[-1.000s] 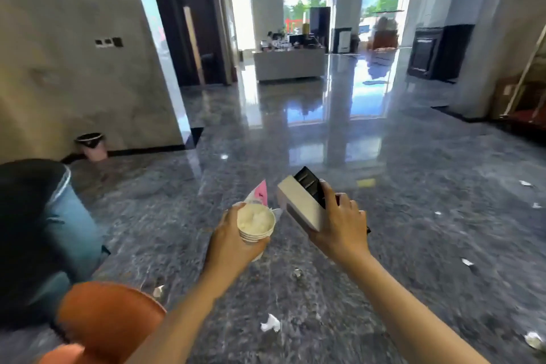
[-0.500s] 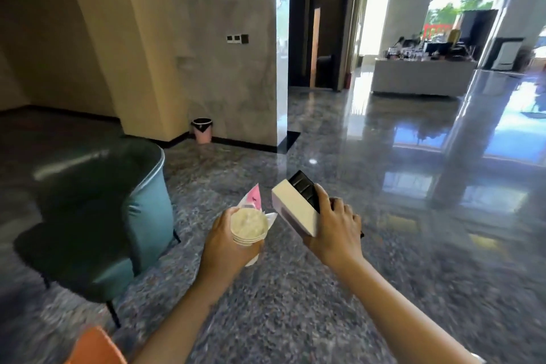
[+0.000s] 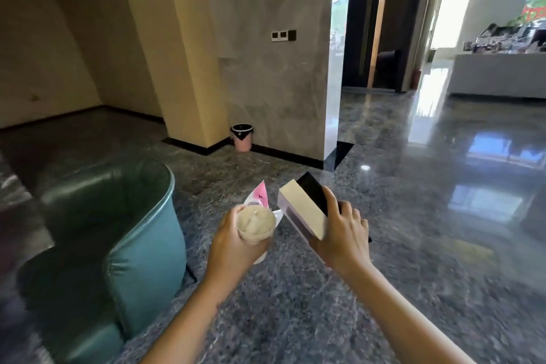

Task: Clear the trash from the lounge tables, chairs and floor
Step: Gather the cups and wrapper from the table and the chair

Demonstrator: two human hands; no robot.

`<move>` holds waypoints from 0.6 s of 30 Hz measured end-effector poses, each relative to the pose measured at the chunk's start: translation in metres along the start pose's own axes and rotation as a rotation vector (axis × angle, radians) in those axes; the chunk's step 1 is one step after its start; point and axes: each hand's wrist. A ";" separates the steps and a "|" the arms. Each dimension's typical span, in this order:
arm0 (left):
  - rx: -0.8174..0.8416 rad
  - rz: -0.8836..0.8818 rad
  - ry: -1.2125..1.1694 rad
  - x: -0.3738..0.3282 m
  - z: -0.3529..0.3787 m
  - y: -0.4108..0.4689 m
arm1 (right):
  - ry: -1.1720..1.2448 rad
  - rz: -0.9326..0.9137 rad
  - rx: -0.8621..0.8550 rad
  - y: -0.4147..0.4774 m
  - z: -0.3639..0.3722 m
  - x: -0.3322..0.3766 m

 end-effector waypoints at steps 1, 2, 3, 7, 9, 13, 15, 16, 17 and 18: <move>-0.010 -0.007 0.001 0.004 0.015 0.029 | 0.009 -0.014 0.008 0.031 0.014 -0.008; -0.016 -0.016 0.007 0.006 0.030 0.059 | 0.015 -0.026 0.021 0.063 0.025 -0.016; -0.019 -0.028 0.017 0.008 0.043 0.089 | 0.021 -0.039 0.037 0.095 0.036 -0.024; -0.042 -0.042 0.031 0.014 0.081 0.202 | 0.029 -0.116 0.059 0.225 0.074 -0.042; -0.080 -0.054 0.052 0.024 0.090 0.253 | 0.050 -0.141 0.066 0.288 0.097 -0.041; -0.165 -0.094 0.085 0.070 0.103 0.346 | 0.101 -0.231 0.110 0.395 0.164 -0.023; -0.198 -0.120 0.095 0.103 0.113 0.396 | 0.112 -0.274 0.131 0.447 0.205 -0.014; -0.214 -0.130 0.101 0.120 0.118 0.423 | 0.113 -0.299 0.136 0.474 0.226 -0.009; -0.228 -0.139 0.099 0.137 0.124 0.451 | 0.110 -0.322 0.140 0.503 0.246 -0.004; -0.234 -0.141 0.092 0.153 0.129 0.483 | 0.110 -0.337 0.141 0.533 0.264 0.002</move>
Point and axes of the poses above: each hand's wrist, its own y-axis towards the middle knuckle, its own z-axis out of the palm, x = y × z, and after that the axes turned 3 degrees about -z, right-handed
